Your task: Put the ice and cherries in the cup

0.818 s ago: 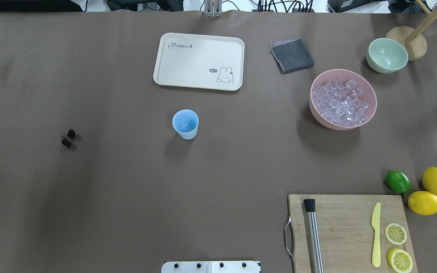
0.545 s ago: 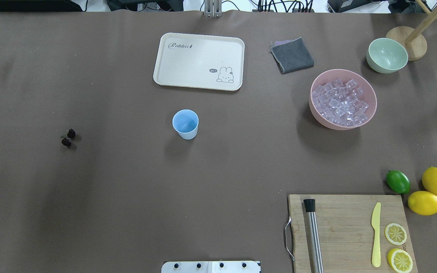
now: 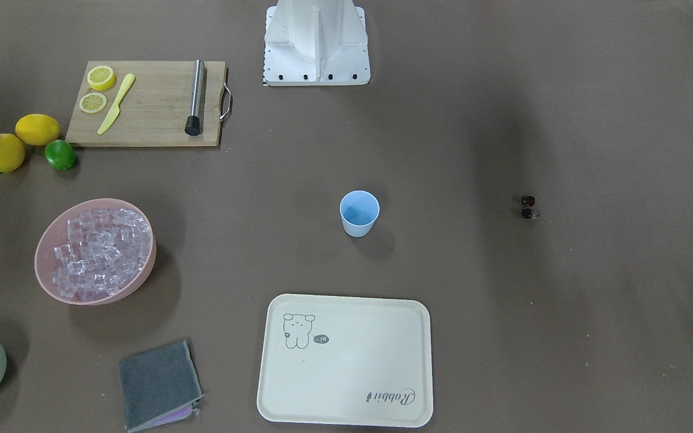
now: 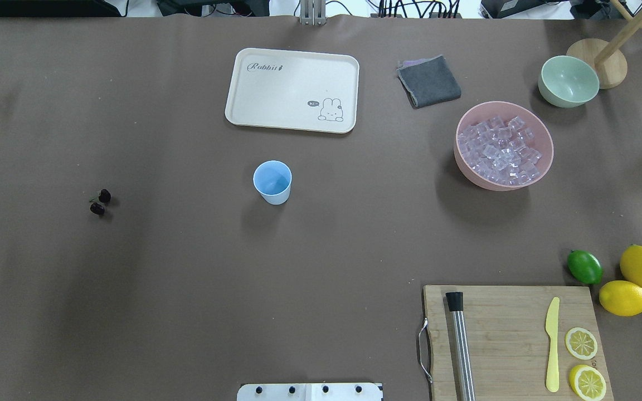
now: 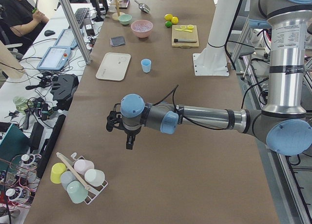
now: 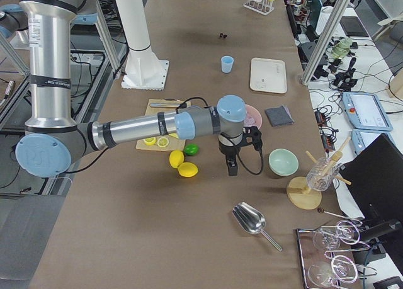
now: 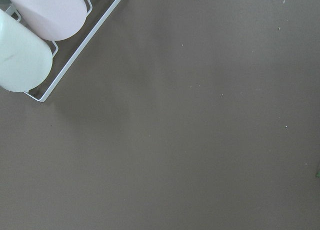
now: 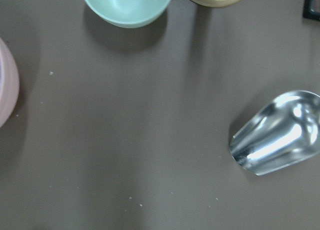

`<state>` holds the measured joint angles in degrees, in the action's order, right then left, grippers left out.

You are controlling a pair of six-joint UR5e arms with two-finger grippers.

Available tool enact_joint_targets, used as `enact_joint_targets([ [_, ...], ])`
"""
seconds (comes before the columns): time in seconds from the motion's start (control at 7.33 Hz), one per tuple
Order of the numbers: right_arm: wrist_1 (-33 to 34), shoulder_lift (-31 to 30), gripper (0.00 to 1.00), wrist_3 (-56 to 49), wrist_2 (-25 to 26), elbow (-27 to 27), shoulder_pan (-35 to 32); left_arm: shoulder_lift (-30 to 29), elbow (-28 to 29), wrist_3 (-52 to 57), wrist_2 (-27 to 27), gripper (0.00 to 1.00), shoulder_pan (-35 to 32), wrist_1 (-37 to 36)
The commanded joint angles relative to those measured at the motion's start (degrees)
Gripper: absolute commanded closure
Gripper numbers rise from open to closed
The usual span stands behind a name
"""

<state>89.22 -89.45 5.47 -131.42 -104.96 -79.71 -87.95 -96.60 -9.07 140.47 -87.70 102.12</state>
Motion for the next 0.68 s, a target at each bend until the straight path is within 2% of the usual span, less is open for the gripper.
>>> enact_joint_targets([
  [0.0, -0.18, 8.56, 0.00, 3.40, 4.11, 0.98, 7.87, -0.39, 0.10, 0.19, 0.06, 0.02, -0.02, 0.01],
  [0.14, -0.45, 12.85, 0.02, 3.84, 6.15, 1.85, 13.73, 0.14, -0.25, 0.45, 0.24, 0.02, -0.11, 0.36],
  [0.27, -0.80, 14.37, 0.02, 3.93, 8.26, 2.73, 16.66, -0.20, -0.25, 0.46, 0.24, 0.02, -0.11, 0.27],
  [0.55, -0.97, 14.03, 0.02, 3.33, 10.64, 2.91, 22.28, -0.12, -1.13, 0.46, 0.24, 0.02, -0.11, 0.45],
])
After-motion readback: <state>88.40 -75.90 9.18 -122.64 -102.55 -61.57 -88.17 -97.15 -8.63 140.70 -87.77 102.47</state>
